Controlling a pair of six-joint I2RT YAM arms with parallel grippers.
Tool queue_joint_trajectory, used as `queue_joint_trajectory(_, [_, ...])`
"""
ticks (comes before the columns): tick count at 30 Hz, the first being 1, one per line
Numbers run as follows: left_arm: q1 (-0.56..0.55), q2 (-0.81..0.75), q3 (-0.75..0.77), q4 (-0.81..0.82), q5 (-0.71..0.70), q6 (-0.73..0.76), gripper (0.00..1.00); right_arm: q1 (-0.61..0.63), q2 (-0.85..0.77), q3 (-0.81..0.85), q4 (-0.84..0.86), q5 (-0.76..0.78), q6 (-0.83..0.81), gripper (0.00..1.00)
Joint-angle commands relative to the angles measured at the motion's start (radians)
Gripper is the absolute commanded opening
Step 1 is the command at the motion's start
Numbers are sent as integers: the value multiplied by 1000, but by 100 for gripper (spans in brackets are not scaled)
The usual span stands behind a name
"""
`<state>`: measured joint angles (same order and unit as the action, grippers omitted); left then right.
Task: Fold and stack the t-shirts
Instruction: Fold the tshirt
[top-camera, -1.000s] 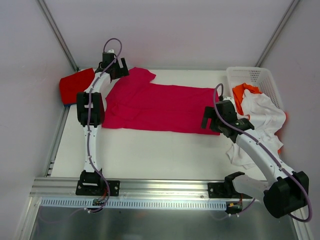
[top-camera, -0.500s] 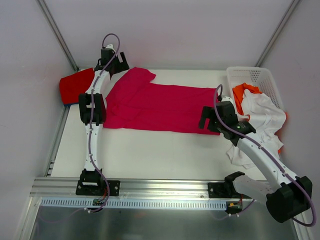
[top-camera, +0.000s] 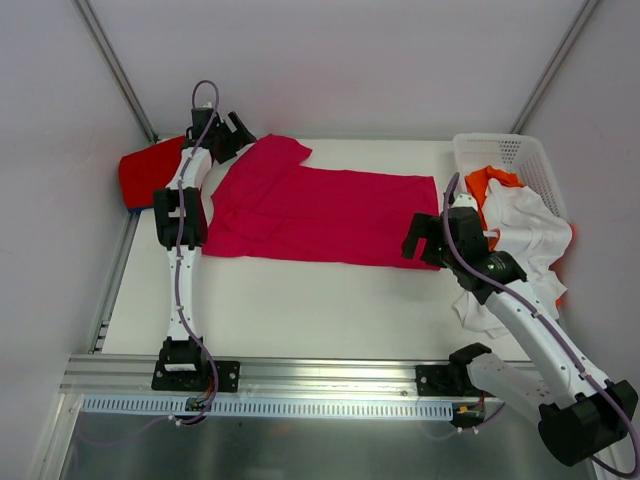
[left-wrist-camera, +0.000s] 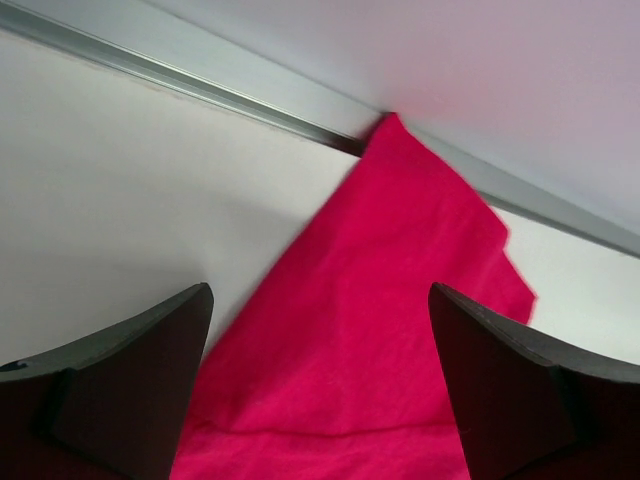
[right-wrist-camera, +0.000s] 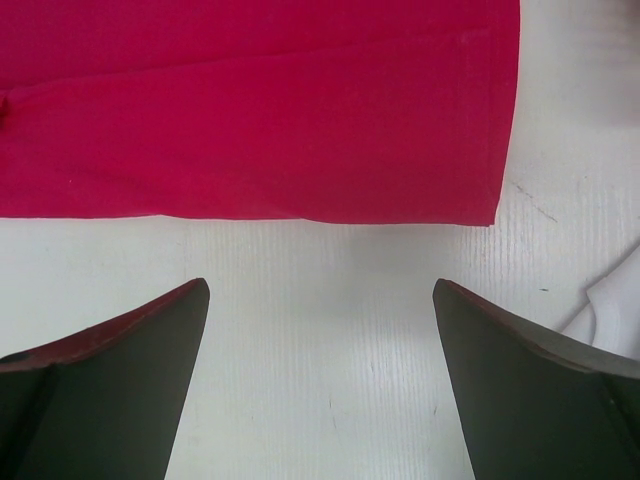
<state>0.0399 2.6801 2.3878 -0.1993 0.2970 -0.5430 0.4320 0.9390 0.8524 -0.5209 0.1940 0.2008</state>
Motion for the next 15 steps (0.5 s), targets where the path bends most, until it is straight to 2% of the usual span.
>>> queue_joint_trajectory(1, [-9,58,34,-12,137,-119,89,5,-42,22,-36,8,3,99])
queue_joint_trajectory(7, [-28,63,28,-14,142,-136,87,5,-71,20,-48,19,-1,99])
queue_joint_trajectory(15, [-35,72,27,-12,174,-155,75,5,-74,11,-48,21,5,99])
